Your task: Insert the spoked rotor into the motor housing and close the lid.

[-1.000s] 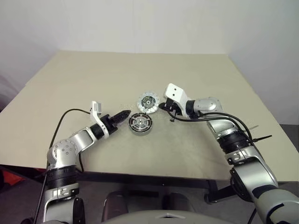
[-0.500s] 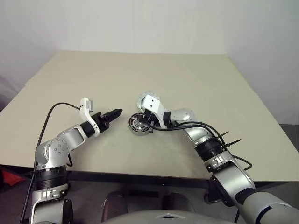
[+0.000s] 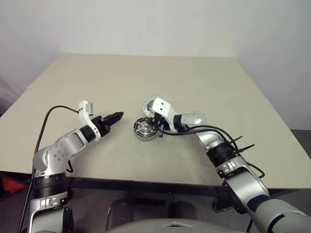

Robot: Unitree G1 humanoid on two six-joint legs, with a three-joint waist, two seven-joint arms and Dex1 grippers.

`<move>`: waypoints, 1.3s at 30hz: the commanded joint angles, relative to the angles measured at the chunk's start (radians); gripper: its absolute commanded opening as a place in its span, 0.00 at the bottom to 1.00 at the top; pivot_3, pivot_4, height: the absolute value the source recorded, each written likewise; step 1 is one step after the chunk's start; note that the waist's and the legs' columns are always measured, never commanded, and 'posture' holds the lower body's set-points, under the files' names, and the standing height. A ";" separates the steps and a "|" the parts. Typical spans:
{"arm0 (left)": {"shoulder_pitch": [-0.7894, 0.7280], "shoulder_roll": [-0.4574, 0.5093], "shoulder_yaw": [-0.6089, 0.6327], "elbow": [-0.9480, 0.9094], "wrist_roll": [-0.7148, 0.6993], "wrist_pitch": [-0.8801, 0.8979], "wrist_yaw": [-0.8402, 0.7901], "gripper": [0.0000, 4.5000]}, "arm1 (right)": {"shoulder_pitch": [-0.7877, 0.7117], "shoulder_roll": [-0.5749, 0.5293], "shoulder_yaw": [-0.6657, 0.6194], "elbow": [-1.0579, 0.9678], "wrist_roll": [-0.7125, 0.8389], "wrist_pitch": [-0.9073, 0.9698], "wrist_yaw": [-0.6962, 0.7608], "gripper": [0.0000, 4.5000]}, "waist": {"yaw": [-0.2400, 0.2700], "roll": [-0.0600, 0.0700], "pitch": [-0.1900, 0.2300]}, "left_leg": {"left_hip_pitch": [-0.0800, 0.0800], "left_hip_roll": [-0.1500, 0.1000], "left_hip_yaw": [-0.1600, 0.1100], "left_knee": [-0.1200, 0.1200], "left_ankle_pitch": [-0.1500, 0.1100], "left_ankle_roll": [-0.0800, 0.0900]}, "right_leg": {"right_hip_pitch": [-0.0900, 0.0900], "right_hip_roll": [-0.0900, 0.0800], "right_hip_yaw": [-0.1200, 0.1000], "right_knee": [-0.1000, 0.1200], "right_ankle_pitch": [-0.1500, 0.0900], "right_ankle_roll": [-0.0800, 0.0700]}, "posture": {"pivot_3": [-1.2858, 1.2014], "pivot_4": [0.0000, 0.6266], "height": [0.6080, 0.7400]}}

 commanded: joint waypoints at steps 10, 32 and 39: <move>-0.017 0.003 0.009 -0.008 0.009 -0.029 -0.014 0.57 | 0.023 0.005 0.012 0.015 -0.019 -0.008 -0.016 0.00 | -0.001 0.000 0.000 | 0.000 0.000 0.000 -0.001 0.000 0.000 | -0.002 0.000 0.000 -0.001 0.000 0.000 | 0.52 0.00 1.00; -0.035 -0.002 -0.011 0.008 0.037 -0.061 -0.025 0.57 | -0.152 -0.296 0.034 -0.100 0.040 -0.249 0.496 0.00 | -0.002 0.000 0.000 | -0.001 0.000 0.000 0.000 -0.001 0.001 | -0.002 0.000 0.000 -0.001 0.000 0.000 | 0.52 0.00 1.00; -0.039 -0.014 -0.020 0.007 0.050 -0.068 -0.028 0.57 | -0.262 -0.207 0.103 0.084 -0.058 -0.435 0.483 0.00 | -0.002 -0.001 0.000 | -0.001 0.000 0.000 0.001 0.000 0.001 | -0.003 0.000 0.000 0.002 0.000 0.000 | 0.52 0.00 1.00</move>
